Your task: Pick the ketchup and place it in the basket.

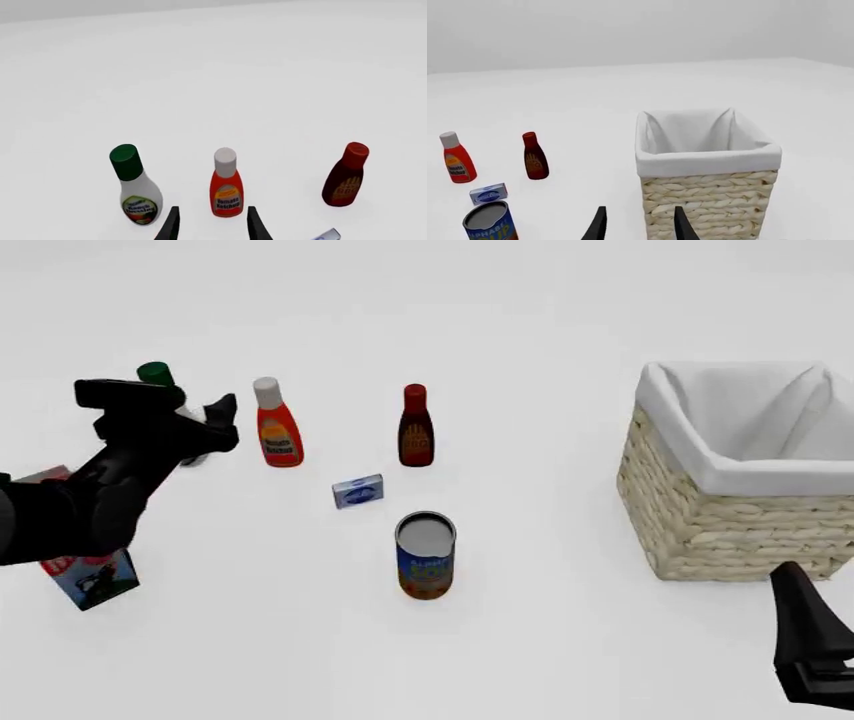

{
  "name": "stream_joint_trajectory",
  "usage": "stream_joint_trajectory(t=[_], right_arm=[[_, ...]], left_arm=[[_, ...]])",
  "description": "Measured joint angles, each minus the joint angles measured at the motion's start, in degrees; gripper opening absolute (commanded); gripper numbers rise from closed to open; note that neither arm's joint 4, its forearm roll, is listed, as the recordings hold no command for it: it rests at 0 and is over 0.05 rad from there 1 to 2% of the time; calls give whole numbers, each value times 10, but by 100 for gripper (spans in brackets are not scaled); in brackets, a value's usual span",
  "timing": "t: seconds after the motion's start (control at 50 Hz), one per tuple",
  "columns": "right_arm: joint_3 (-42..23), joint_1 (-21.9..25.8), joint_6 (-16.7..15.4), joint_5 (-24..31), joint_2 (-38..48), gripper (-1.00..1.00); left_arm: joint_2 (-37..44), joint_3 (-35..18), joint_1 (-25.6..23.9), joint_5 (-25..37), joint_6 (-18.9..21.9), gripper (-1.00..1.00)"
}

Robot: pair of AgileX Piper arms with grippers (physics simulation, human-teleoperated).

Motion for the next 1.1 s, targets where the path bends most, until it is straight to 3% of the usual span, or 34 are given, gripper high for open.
stream_joint_trajectory(t=[1.1], right_arm=[[3, -1, 16, 12, 0, 100]], left_arm=[[157, -124, -23, -3, 15, 100]])
